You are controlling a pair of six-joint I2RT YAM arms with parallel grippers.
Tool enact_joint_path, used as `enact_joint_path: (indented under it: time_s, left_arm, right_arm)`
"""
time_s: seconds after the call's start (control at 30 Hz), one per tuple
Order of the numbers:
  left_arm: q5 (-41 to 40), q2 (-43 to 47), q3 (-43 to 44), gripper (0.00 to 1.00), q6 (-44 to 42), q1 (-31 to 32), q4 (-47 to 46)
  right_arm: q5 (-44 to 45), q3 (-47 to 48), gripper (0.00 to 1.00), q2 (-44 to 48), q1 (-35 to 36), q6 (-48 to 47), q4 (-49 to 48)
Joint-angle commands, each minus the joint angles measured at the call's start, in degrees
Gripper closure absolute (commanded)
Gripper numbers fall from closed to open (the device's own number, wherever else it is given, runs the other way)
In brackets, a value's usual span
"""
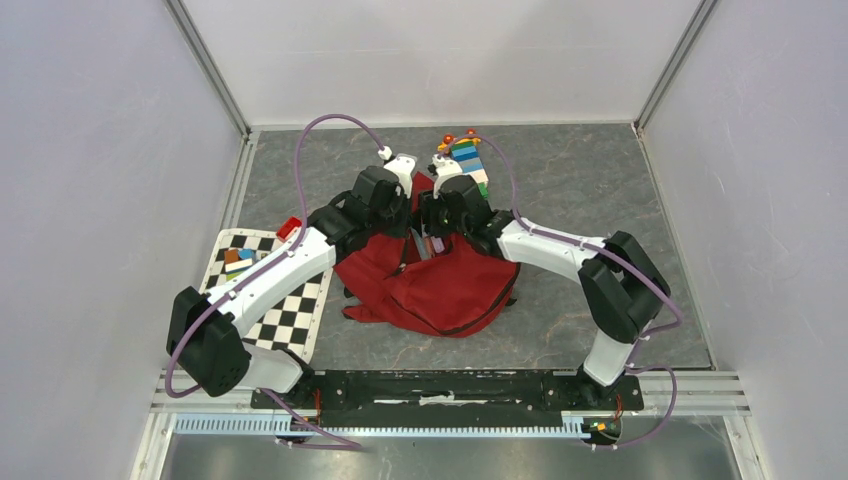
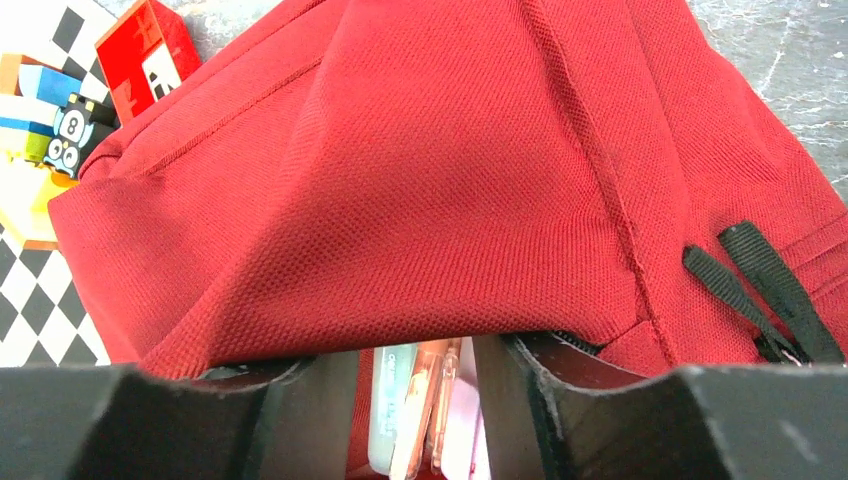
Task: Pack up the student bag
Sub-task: Place the stationery in the student bag, then zip the student bag at the center of the board.
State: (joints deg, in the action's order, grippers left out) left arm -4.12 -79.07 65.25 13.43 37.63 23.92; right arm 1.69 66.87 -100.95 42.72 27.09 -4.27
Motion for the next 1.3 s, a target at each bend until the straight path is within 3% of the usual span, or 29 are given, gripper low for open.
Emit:
enact_joint_path:
  time_s: [0.0, 0.07, 0.17, 0.23, 0.4, 0.5, 0.63, 0.77, 1.1, 1.27]
  left_arm:
    - [1.12, 1.22, -0.07, 0.98, -0.78, 0.4, -1.84]
    - [1.01, 0.95, -0.38, 0.98, -0.86, 1.57, -2.2]
    - [0.73, -0.32, 0.23, 0.81, -1.03, 2.75, -1.51]
    - [0.09, -0.61, 1.08, 0.66, -1.12, 2.8, -0.5]
    - [-1.25, 4.92, 0.08, 0.17, 1.45, 2.31, 0.77]
    - [-1.98, 10.75, -2.86, 0.01, 4.49, 2.13, 1.55]
    - [-4.37, 16.68, -5.87, 0.0, 10.15, 0.03, 6.65]
    - [-2.88, 21.85, -10.06, 0.0, 15.85, -4.7, 8.33]
    - [4.85, 29.02, -20.8, 0.0, 27.68, -12.49, 2.16]
    - [6.92, 30.44, -24.2, 0.06, 30.87, -13.89, -0.3]
  right_arm:
    - [3.01, -0.67, 0.48, 4.9, -0.09, -3.19, -1.24]
    - [4.31, -1.74, 0.44, 7.41, -0.09, -3.8, 0.93]
    - [7.95, -5.75, 0.38, 12.48, -0.18, -5.27, 2.48]
    - [9.87, -8.51, 0.33, 16.37, -0.27, -6.62, 3.37]
    - [11.69, -13.54, 0.25, 26.18, -0.33, -11.25, 6.43]
    - [8.25, -15.54, 0.22, 30.68, -0.36, -15.04, 5.55]
    - [-1.32, -18.65, 0.21, 35.44, 0.91, -21.95, -1.08]
    - [-9.7, -17.92, 0.22, 34.55, 4.89, -28.25, -3.76]
    - [-9.07, -2.65, 0.29, 16.25, 21.98, -45.56, 6.02]
    - [-7.36, 0.8, 0.38, 8.99, 23.72, -49.0, 8.05]
